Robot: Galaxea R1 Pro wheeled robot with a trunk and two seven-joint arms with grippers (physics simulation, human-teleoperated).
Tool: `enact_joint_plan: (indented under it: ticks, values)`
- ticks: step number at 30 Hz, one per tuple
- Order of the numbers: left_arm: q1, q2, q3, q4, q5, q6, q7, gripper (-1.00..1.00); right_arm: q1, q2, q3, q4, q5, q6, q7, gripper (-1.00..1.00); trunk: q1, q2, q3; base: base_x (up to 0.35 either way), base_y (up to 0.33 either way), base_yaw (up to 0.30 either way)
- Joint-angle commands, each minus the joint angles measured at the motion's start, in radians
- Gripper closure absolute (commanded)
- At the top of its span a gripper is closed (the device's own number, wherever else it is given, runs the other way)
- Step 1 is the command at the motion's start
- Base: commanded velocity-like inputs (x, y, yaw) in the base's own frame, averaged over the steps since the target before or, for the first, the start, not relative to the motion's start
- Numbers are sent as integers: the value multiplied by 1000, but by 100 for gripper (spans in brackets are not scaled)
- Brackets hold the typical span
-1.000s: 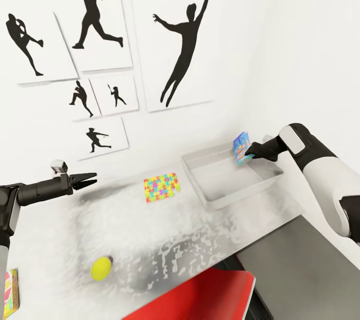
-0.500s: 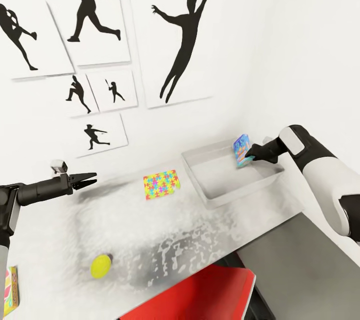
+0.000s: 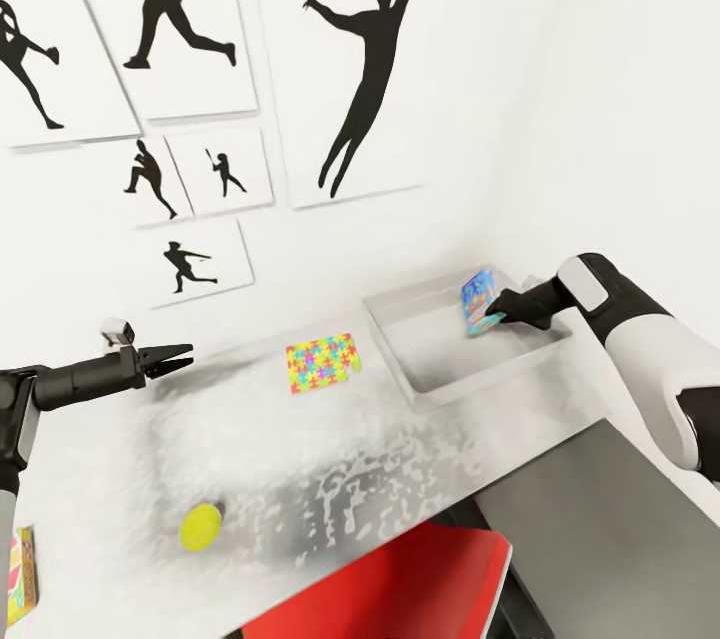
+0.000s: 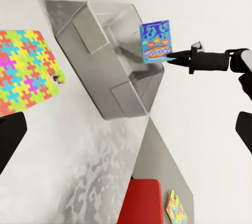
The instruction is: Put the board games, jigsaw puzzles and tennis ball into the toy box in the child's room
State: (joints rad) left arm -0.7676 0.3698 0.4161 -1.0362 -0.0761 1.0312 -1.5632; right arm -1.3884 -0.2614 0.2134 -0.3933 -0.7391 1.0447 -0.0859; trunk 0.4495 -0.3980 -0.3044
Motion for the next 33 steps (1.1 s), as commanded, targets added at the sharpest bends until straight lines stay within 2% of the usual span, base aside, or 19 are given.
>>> enact_joint_plan:
  ticks: [1, 14, 33]
  values:
    - [-1, 0, 1, -1, -8, 11, -8, -100, -3, -1, 6, -1, -11, 2, -6, 100, 1, -2, -4, 0, 0, 0]
    - [-1, 0, 1, -1, -1, 12, -8, -100, -32, 11, 9, -1, -11, 2, 0, 100, 1, -2, -25, 0, 0, 0]
    - [-1, 0, 1, -1, -1, 12, -8, -100, -50, 13, 12, 25, -3, 2, 0, 100, 1, -2, -56, 0, 0, 0]
